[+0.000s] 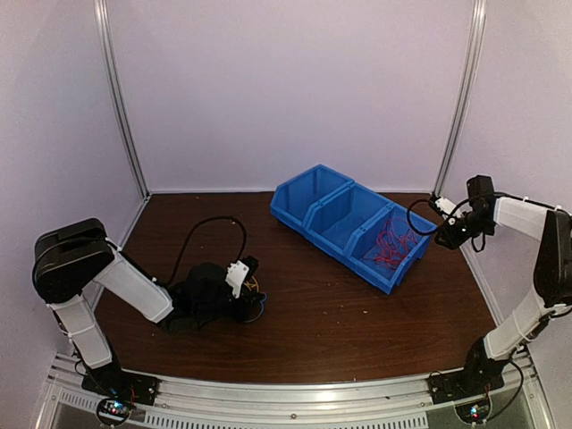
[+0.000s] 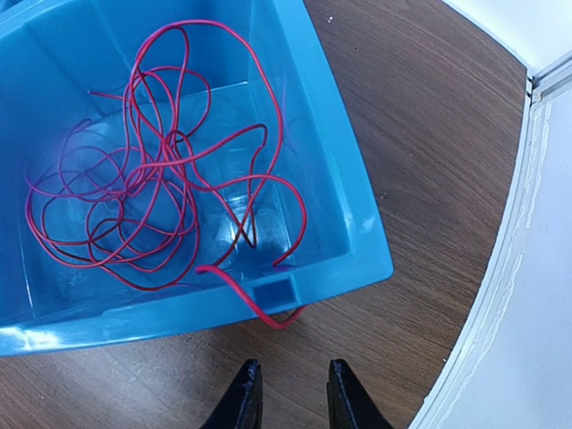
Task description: Untangle the cables
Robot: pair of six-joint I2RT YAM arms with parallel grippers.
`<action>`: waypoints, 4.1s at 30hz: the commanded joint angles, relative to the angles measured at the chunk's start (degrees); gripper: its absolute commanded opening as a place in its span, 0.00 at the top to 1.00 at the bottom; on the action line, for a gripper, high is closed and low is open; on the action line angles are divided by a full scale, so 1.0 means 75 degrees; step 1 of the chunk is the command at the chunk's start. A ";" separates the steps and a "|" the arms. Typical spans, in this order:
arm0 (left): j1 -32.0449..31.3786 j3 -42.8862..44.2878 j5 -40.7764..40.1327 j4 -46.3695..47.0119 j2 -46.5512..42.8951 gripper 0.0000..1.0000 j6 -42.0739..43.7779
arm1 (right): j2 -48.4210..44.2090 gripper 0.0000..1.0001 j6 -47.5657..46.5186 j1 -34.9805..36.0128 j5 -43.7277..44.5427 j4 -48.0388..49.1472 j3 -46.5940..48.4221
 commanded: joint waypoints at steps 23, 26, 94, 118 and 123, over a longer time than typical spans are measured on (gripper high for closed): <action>0.0050 0.0392 0.0079 0.0002 -0.0018 0.78 -0.0175 | 0.0151 0.99 -0.1149 -0.0581 -0.1445 0.1689 -0.0804; 0.0050 0.0443 0.0113 0.0038 0.0054 0.78 -0.0175 | -0.0267 1.00 -0.1159 -0.0581 -0.1567 0.1482 -0.0851; -0.0196 0.1024 0.0830 -0.1585 -0.1448 0.64 0.0311 | -0.0361 0.40 0.1234 0.1453 -0.0714 0.1190 0.0869; 0.1149 0.2512 0.0019 -0.5188 -0.1787 0.26 -0.0519 | 0.0211 0.39 0.0793 0.4284 -0.1227 0.0782 0.0847; 0.1173 0.2399 -0.0066 -0.5176 -0.1902 0.25 -0.0693 | 0.1370 0.41 0.0758 0.4798 -0.0328 0.0506 0.1786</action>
